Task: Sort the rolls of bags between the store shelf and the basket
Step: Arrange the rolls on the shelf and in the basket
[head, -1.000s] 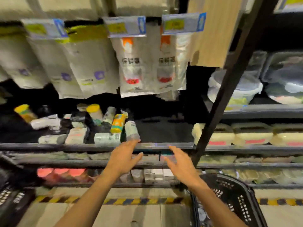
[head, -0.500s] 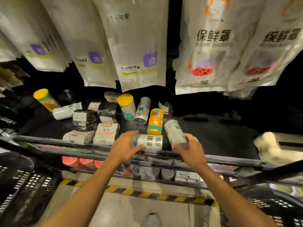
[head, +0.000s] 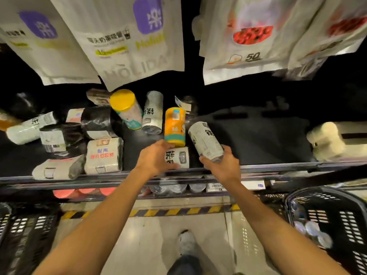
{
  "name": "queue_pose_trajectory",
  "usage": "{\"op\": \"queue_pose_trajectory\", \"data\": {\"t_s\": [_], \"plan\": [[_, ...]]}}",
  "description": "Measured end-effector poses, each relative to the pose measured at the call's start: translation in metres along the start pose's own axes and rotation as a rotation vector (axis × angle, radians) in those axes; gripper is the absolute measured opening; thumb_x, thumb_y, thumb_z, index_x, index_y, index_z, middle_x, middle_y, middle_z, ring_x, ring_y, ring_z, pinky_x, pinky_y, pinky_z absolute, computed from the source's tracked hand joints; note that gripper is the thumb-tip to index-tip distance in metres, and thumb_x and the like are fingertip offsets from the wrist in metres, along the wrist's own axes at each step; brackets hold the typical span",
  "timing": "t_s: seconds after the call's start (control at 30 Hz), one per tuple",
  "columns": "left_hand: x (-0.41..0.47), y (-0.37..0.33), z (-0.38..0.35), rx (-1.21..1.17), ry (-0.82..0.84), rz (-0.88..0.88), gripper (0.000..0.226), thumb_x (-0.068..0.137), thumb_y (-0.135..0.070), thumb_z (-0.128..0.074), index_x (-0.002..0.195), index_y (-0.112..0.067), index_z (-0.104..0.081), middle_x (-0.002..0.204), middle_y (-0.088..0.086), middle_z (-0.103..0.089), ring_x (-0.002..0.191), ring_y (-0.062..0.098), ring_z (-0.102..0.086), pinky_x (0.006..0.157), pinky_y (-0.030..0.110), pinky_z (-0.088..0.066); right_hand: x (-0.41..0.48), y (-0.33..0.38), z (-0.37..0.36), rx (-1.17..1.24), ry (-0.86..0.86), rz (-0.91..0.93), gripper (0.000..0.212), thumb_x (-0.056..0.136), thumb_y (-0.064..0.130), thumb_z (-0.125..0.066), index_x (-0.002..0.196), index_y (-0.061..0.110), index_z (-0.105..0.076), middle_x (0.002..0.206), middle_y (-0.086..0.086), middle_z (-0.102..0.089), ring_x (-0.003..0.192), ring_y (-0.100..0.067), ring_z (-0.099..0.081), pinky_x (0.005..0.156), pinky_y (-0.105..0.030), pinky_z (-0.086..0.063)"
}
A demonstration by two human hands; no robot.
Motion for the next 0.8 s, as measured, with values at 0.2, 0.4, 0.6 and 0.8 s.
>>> {"op": "queue_pose_trajectory", "data": {"t_s": [0.2, 0.4, 0.6, 0.8], "plan": [[-0.005, -0.004, 0.000, 0.030, -0.012, -0.062, 0.074, 0.074, -0.055, -0.071, 0.137, -0.028, -0.046, 0.124, -0.005, -0.047, 0.116, 0.017, -0.050, 0.089, 0.033, -0.042, -0.002, -0.001, 0.005, 0.116, -0.009, 0.021, 0.079, 0.071, 0.036, -0.080, 0.137, 0.014, -0.041, 0.122, -0.005, -0.060, 0.098, -0.014, -0.058, 0.060, -0.010, -0.045], [-0.019, -0.016, 0.022, -0.233, -0.241, -0.066, 0.064, 0.067, -0.042, -0.081, 0.123, -0.020, -0.058, 0.109, -0.002, -0.054, 0.100, 0.018, -0.057, 0.087, 0.034, -0.047, -0.024, 0.004, 0.033, 0.167, -0.153, 0.037, 0.073, 0.065, 0.036, -0.083, 0.127, 0.019, -0.049, 0.111, -0.002, -0.063, 0.089, -0.014, -0.056, 0.058, -0.011, -0.041], [-0.049, -0.065, 0.046, -0.592, -0.315, -0.059, 0.059, 0.062, -0.042, -0.083, 0.112, -0.022, -0.059, 0.106, -0.008, -0.056, 0.100, 0.010, -0.054, 0.068, 0.043, -0.055, -0.064, -0.006, 0.082, 0.270, -0.261, 0.198, 0.062, 0.061, 0.032, -0.085, 0.108, 0.022, -0.046, 0.095, 0.004, -0.059, 0.085, -0.017, -0.058, 0.065, -0.029, -0.048], [-0.083, -0.144, 0.041, -0.745, -0.233, -0.173, 0.043, 0.071, -0.023, -0.082, 0.106, -0.015, -0.057, 0.105, -0.009, -0.063, 0.100, 0.006, -0.057, 0.081, 0.013, -0.045, -0.106, -0.040, 0.153, 0.460, -0.314, 0.334, 0.061, 0.065, 0.024, -0.085, 0.114, 0.035, -0.051, 0.108, 0.014, -0.056, 0.099, -0.010, -0.055, 0.080, -0.031, -0.051]]}}
Point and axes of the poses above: each hand's wrist, its own x-axis towards the middle knuckle, its own z-axis out of the back of the hand, y = z × x, the point moved 1 cm from there along x, towards the middle knuckle
